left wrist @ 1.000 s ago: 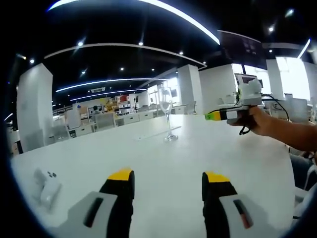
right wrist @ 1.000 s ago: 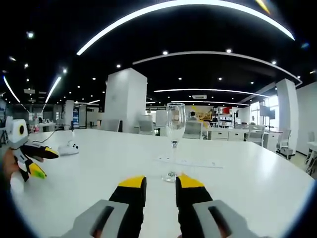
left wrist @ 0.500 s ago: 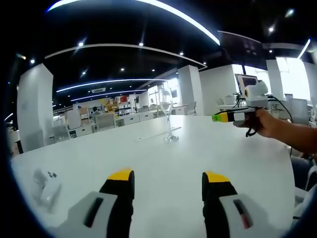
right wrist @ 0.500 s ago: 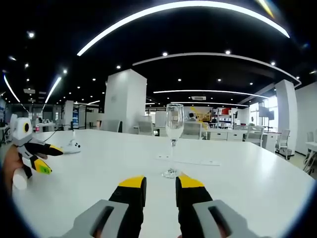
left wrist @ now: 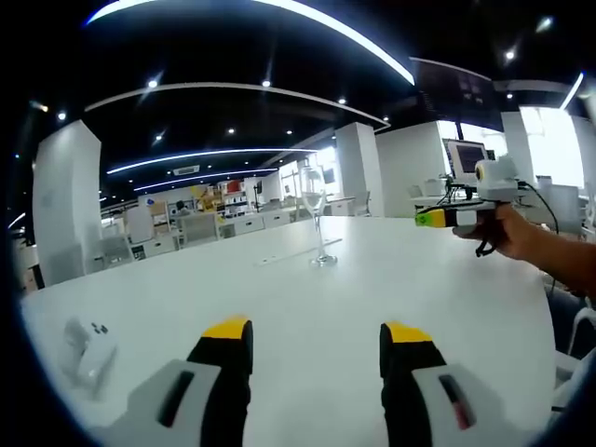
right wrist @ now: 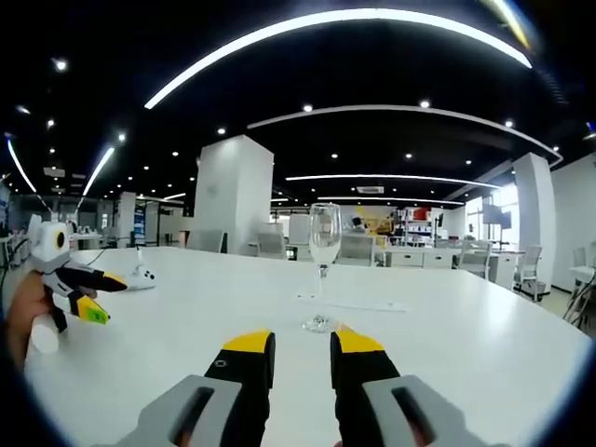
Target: Stand the stemmed glass upright on the table place it in front of you
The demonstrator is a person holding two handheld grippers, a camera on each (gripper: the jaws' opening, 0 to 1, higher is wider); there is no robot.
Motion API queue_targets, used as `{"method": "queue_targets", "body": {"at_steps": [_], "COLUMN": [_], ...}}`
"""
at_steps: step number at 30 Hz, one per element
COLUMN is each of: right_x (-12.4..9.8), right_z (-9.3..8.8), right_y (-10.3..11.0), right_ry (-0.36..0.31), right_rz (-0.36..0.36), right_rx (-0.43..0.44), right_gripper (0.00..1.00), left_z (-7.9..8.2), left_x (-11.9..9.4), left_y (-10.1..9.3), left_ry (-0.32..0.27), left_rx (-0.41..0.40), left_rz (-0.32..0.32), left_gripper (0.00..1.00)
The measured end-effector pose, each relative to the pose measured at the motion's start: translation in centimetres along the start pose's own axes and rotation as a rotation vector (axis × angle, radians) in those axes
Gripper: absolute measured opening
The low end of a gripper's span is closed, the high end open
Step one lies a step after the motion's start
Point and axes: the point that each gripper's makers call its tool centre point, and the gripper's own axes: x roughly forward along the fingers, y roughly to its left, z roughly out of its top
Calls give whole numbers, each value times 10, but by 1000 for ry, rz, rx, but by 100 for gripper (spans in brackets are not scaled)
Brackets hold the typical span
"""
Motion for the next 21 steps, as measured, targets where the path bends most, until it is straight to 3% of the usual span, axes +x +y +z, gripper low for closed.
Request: {"method": "queue_targets", "body": {"at_steps": [15, 21], "right_x": [-19, -27], "right_z": [-8, -22], "right_y": [4, 9], "right_ry": [-23, -24], "right_rz": [-9, -14], "right_rx": [16, 45], "right_gripper": [27, 27], "left_z": [0, -3], "left_x": [0, 1], "left_y": [1, 1], "left_ry": [-1, 6], "left_rx": [5, 4], "left_rz": [7, 7], "left_gripper": [55, 54]}}
